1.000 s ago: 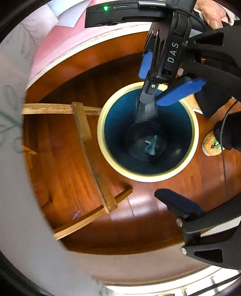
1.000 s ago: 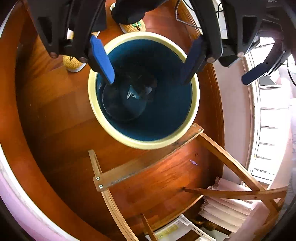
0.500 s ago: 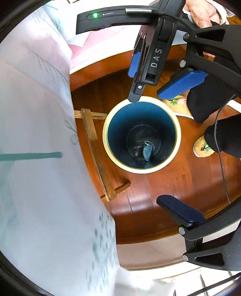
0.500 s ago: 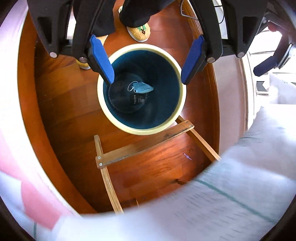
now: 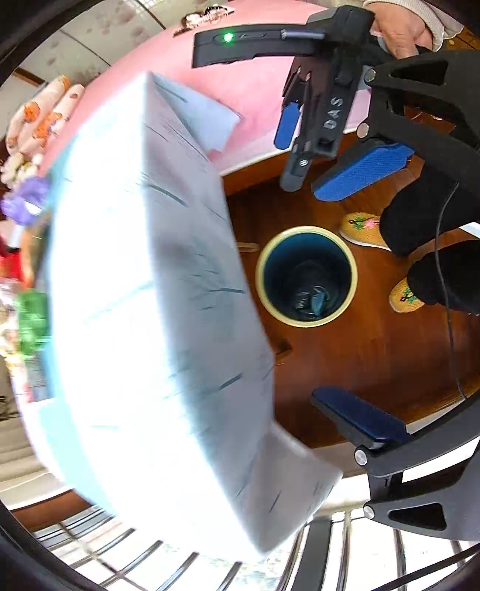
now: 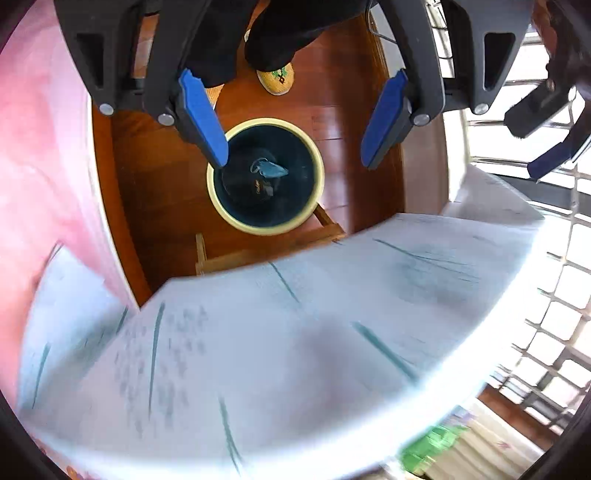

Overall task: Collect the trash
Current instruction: 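Move both empty tools back up over the table, then grasp the crumpled green paper with the left tool while the right tool grasps the clear bottle, then carry the green paper and bottle over the bin and open both tools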

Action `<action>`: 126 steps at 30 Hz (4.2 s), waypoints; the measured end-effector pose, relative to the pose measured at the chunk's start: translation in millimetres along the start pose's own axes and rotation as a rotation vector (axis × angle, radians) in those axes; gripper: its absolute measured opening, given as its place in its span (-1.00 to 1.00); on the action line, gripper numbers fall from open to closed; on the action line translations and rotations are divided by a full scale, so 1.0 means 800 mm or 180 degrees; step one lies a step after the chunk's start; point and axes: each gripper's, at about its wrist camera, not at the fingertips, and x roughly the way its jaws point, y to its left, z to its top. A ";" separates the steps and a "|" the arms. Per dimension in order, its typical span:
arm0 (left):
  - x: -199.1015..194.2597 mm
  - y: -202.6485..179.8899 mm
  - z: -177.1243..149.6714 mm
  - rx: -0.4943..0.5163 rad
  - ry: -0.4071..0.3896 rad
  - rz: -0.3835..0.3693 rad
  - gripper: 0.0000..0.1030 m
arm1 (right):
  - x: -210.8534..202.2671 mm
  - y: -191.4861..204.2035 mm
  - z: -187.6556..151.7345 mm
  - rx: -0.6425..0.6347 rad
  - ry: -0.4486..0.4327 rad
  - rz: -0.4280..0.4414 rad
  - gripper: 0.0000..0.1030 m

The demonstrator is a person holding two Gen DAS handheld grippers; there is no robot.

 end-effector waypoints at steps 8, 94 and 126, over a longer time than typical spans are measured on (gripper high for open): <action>-0.112 0.006 0.034 0.0042 -0.0476 -0.0092 0.93 | -0.112 0.051 0.020 -0.0255 -0.0388 -0.0028 0.46; 0.085 0.060 0.386 -0.2069 -0.0021 0.0401 -0.19 | -0.009 0.080 0.498 -0.1275 -0.0062 0.0742 -0.49; -0.122 0.062 0.181 -0.0624 -0.0694 0.0630 -0.19 | -0.144 0.130 0.203 -0.0952 -0.0637 0.0397 -0.49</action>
